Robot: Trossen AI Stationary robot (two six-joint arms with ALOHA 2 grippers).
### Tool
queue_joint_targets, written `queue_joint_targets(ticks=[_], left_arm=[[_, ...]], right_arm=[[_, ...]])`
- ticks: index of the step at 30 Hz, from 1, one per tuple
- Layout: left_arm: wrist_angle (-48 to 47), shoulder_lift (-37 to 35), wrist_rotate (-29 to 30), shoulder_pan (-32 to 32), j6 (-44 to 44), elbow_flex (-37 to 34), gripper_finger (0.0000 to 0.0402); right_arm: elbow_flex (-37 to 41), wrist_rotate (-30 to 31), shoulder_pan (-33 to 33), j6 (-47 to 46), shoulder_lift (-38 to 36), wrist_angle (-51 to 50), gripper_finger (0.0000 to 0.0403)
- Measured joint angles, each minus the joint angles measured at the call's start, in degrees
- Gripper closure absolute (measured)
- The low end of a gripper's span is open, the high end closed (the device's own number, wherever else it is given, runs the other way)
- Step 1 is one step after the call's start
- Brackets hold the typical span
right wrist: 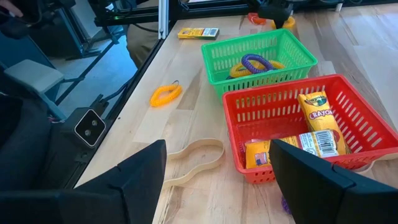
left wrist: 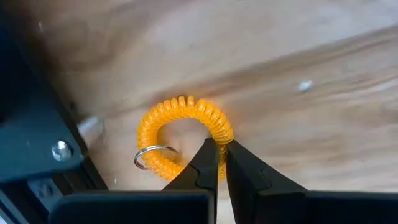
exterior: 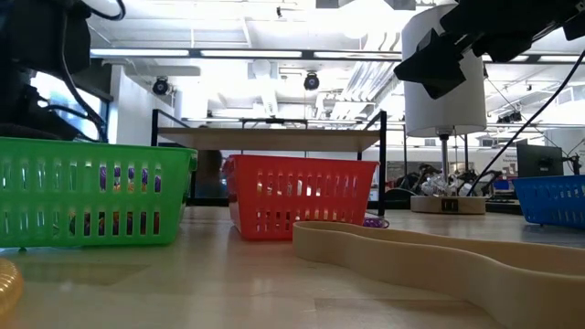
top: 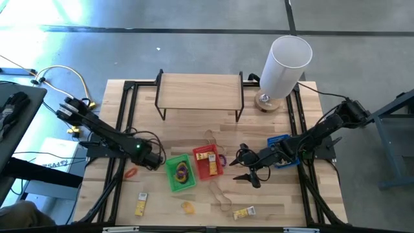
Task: Pick & Place Office Desk Supplies
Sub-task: Put the yellow spring keychain into the green bin
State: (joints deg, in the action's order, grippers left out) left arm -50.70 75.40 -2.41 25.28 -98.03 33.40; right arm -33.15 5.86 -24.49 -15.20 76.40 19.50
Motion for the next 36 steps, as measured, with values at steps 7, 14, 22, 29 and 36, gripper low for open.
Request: queue_joint_targets(ticks=[7,14,22,29,36], left_arm=[[-3.86,0.10,7.27,-0.05,2.64,7.54,0.0396],[-9.42,0.38,14.64,-0.07,9.41,18.75,0.0397],[-10.23,3.47,20.33,-0.70,22.02,29.64,0.0397],[-0.59,12.09,17.53,-1.85,37.86,35.40,0.0397],[0.68,20.21,10.89,-2.26,45.67,40.51,0.0397]], right_arm=[[0.00,0.01,0.00,0.00,0.00,0.02,0.0128],[0.00,0.20,0.00,-0.07,0.00,0.03,0.0128],[0.00,0.20,0.00,-0.21,0.00,0.50,0.0128],[0.00,0.20,0.00,-0.22,0.00,0.51,0.0128],[0.00,0.20,0.00,-0.21,0.00,0.49,0.0128]])
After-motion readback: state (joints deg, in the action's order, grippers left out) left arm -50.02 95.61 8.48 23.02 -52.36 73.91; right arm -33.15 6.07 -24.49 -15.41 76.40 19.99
